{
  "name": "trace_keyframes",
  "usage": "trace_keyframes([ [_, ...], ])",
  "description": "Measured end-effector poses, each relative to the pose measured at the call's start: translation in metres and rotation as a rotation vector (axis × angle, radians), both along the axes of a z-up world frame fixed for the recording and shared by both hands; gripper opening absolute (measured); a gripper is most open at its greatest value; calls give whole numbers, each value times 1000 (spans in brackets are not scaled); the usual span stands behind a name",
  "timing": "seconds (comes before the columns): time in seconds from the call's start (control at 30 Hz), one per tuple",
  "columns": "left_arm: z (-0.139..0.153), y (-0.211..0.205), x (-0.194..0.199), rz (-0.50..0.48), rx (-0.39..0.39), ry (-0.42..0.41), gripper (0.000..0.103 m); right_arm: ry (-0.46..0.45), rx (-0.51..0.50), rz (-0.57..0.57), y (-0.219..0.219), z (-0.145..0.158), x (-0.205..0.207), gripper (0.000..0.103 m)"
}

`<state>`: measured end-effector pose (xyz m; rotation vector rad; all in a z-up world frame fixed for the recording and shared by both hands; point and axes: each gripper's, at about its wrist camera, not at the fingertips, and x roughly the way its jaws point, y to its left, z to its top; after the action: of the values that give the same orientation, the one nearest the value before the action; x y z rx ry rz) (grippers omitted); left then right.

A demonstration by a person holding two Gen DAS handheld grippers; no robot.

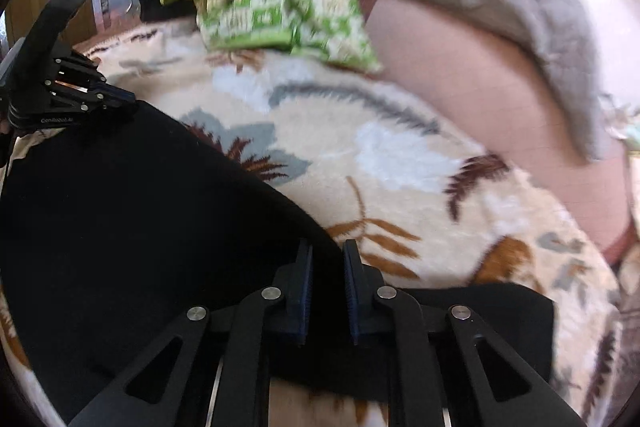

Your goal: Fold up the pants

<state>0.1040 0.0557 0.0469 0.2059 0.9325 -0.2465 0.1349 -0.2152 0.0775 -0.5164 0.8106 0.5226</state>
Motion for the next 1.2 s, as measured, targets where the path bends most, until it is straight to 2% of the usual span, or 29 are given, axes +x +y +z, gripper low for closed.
trace_keyframes([
  [0.17, 28, -3, -48, 11, -86, -76, 3, -79, 47, -54, -23, 32, -58, 0],
  [0.23, 33, -6, -73, -5, -115, -91, 3, -76, 91, -65, -34, 40, -82, 0],
  [0.3, 33, -12, -93, -29, -122, -100, 3, -61, 92, -69, -42, 42, -104, 0],
  [0.37, 30, -19, -107, -47, -120, -98, 3, -63, 65, -77, -47, 40, -116, 0],
  [0.43, 26, -23, -115, -47, -130, -88, 3, -50, 116, -103, -54, 43, -118, 1],
  [0.47, 23, -25, -118, -43, -140, -81, 3, -12, 162, -117, -57, 45, -112, 9],
  [0.5, 21, -26, -120, -39, -146, -78, 3, 28, 194, -144, -58, 45, -104, 33],
  [0.53, 20, -27, -124, -33, -150, -80, 3, 61, 235, -176, -60, 46, -96, 49],
  [0.57, 18, -28, -127, -30, -155, -81, 3, 87, 274, -190, -61, 46, -92, 76],
  [0.6, 17, -28, -130, -29, -163, -79, 3, 108, 319, -207, -61, 46, -85, 79],
  [0.7, 13, -27, -137, -20, -182, -74, 3, 161, 426, -303, -61, 41, -58, 79],
  [0.77, 12, -27, -140, -20, -182, -78, 3, 236, 436, -433, -62, 22, -28, 79],
  [0.87, 13, -26, -145, -23, -190, -84, 3, 328, 508, -592, -73, -10, 6, 79],
  [0.9, 13, -25, -146, -26, -193, -82, 3, 367, 550, -636, -78, -21, 17, 73],
  [0.93, 12, -25, -146, -31, -190, -80, 3, 395, 594, -661, -83, -29, 22, 62],
  [0.97, 12, -25, -147, -35, -186, -81, 2, 433, 645, -678, -88, -37, 27, 19],
  [1.0, 12, -24, -148, -33, -175, -87, 1, 471, 685, -691, -92, -43, 30, 5],
  [1.1, 11, -12, -147, -3, -199, -86, 1, 435, 711, -652, -100, -35, 15, 4],
  [1.2, 8, 3, -152, 39, -248, -66, 1, 381, 764, -584, -115, -7, -27, 4],
])
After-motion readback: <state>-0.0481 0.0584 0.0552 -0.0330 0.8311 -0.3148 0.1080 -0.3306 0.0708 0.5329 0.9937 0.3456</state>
